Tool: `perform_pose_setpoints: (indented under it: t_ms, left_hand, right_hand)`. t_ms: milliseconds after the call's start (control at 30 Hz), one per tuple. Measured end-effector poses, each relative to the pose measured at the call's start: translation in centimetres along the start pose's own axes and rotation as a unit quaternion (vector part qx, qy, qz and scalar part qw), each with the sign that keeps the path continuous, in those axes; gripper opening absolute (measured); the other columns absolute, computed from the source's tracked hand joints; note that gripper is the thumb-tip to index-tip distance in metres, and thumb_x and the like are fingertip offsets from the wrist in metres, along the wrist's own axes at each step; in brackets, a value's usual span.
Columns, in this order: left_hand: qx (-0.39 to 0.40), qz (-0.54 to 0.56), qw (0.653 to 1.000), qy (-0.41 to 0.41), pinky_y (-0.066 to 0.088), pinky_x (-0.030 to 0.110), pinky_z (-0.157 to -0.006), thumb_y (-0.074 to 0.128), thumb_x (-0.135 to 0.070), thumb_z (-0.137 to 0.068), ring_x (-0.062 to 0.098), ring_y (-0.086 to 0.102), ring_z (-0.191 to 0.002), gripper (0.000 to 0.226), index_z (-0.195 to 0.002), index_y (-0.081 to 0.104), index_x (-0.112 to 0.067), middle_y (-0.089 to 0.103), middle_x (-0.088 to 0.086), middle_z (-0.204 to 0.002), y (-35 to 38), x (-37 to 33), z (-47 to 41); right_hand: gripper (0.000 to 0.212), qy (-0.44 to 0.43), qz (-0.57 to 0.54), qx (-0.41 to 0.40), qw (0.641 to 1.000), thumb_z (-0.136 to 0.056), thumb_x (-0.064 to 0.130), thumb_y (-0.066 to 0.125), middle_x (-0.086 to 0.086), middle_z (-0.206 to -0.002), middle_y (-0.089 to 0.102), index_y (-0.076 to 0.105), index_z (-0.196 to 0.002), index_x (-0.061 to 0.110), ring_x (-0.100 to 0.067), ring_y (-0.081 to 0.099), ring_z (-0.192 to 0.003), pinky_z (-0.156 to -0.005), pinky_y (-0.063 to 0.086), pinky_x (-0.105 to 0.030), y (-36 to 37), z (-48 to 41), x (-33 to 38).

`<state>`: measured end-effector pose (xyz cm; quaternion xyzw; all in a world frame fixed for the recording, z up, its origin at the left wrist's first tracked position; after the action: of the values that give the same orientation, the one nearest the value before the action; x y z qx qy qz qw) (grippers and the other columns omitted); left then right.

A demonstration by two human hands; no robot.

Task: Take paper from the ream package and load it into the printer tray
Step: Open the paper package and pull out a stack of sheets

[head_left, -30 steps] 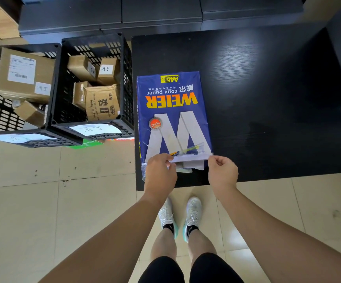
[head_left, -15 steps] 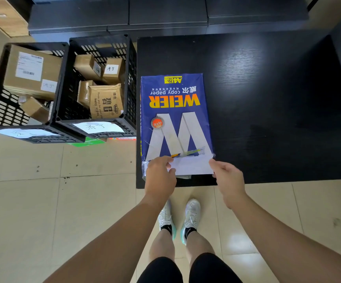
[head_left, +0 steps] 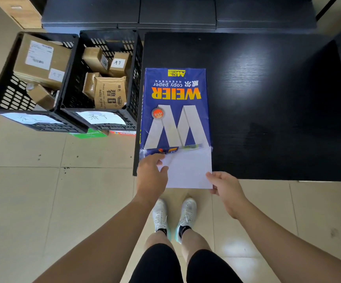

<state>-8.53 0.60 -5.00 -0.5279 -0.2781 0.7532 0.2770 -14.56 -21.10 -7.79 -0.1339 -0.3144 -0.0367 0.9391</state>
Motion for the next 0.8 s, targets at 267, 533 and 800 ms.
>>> perform_pose_setpoints:
  t_ms: [267, 533, 800]
  left_hand:
    - [-0.072, 0.072, 0.988, -0.118, 0.045, 0.033, -0.077, 0.072, -0.019, -0.082, 0.025, 0.057, -0.090, 0.026, -0.102, 0.059, -0.009, 0.062, 0.005, -0.095, -1.5, 4.5, 0.8]
    - [0.005, 0.221, 0.948, -0.227, 0.046, 0.025, -0.055, 0.071, -0.017, -0.083, 0.015, 0.060, -0.071, 0.027, -0.104, 0.055, -0.012, 0.062, 0.002, -0.089, -1.7, 6.2, 3.1]
    - [0.216, 0.349, 0.860, -0.303, 0.057, 0.047, -0.092, 0.079, -0.049, -0.064, 0.031, 0.071, -0.101, 0.063, -0.112, 0.070, -0.008, 0.075, 0.009, -0.112, -0.5, 7.0, 1.6]
  right_hand:
    - [0.043, -0.039, 0.026, 0.009, 0.999, -0.080, 0.042, 0.073, -0.021, -0.106, 0.074, 0.070, -0.098, 0.003, -0.030, 0.073, -0.085, -0.080, 0.057, -0.042, 1.6, -1.4, 3.3]
    - [0.009, -0.015, -0.001, -0.008, 1.000, -0.089, 0.022, 0.070, -0.007, -0.102, 0.077, 0.071, -0.090, 0.014, -0.031, 0.073, -0.099, -0.095, 0.057, -0.050, 2.4, 0.2, -0.1]
    - [0.024, 0.026, -0.029, 0.032, 0.999, -0.094, 0.030, 0.066, -0.005, -0.108, 0.076, 0.069, -0.111, 0.014, -0.028, 0.072, -0.099, -0.093, 0.057, -0.046, 2.3, 1.1, 0.7]
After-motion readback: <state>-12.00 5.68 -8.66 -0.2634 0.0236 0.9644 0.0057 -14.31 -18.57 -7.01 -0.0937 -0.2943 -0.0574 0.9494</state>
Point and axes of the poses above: each hand's wrist, its own z-axis away from the middle knuckle, its own y-axis out of the palm, x = y × z, the point moved 2 cm from there along -z, towards the middle knuckle
